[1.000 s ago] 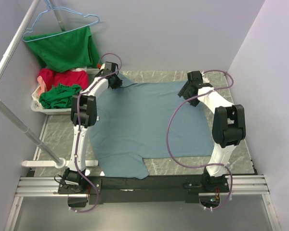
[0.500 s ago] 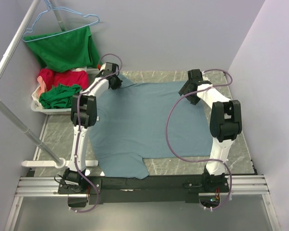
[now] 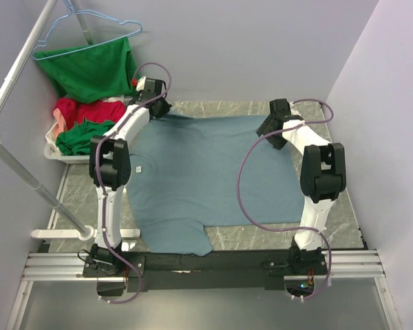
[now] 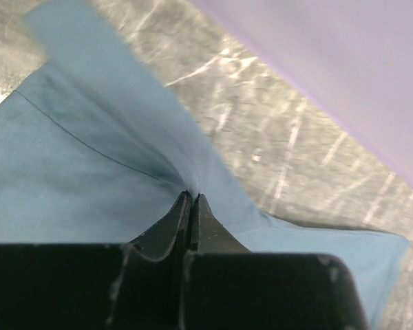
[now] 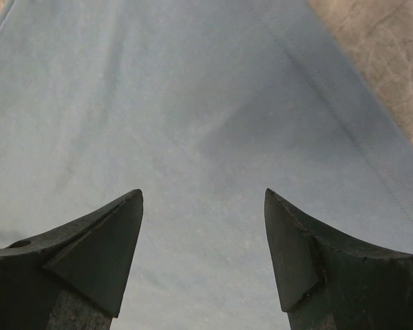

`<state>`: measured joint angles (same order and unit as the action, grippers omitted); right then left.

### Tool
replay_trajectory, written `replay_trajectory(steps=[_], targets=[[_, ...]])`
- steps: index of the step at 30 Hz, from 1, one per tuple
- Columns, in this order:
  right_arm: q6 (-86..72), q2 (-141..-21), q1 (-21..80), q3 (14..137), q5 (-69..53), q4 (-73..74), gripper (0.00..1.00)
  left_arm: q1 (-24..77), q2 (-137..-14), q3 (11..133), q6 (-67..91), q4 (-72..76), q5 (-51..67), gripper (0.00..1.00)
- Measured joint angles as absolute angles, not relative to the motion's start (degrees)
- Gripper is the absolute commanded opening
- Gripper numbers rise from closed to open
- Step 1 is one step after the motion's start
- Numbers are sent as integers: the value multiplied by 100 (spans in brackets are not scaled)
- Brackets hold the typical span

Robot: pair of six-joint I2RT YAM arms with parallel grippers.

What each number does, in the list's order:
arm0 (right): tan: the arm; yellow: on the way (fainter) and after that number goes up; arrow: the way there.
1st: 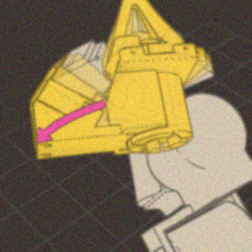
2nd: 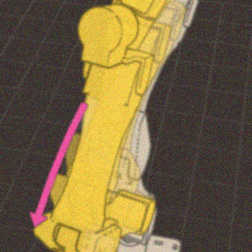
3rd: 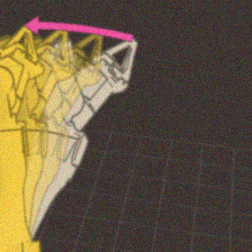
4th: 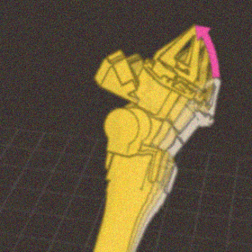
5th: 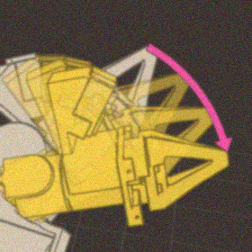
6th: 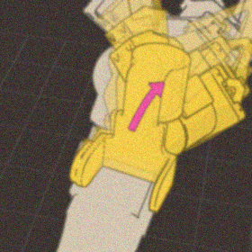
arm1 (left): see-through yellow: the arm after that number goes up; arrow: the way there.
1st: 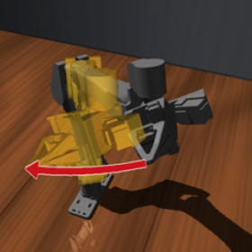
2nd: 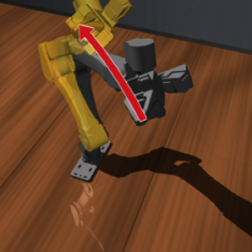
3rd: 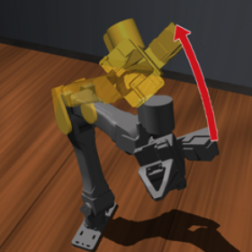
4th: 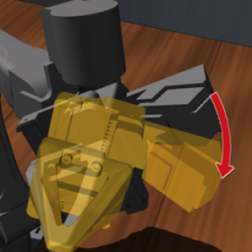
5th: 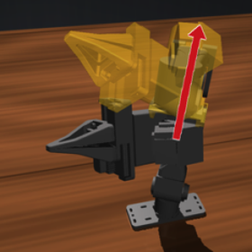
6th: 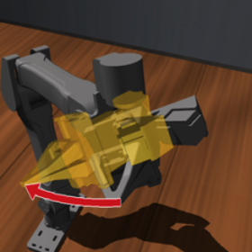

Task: Fold and stack the t-shirts
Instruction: Fold the tshirt

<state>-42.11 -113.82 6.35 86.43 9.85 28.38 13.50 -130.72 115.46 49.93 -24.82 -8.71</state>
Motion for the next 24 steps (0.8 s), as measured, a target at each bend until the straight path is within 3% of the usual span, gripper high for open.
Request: replay_trajectory(steps=[15,24], targets=[[-4217,-11382,508,8720,976,2871,78,2067,-12258,10110,5004,-2985,-1334,1],[-4235,-11382,508,8711,886,2871,78,2676,-11852,9026,5284,-3120,-1603,8]])
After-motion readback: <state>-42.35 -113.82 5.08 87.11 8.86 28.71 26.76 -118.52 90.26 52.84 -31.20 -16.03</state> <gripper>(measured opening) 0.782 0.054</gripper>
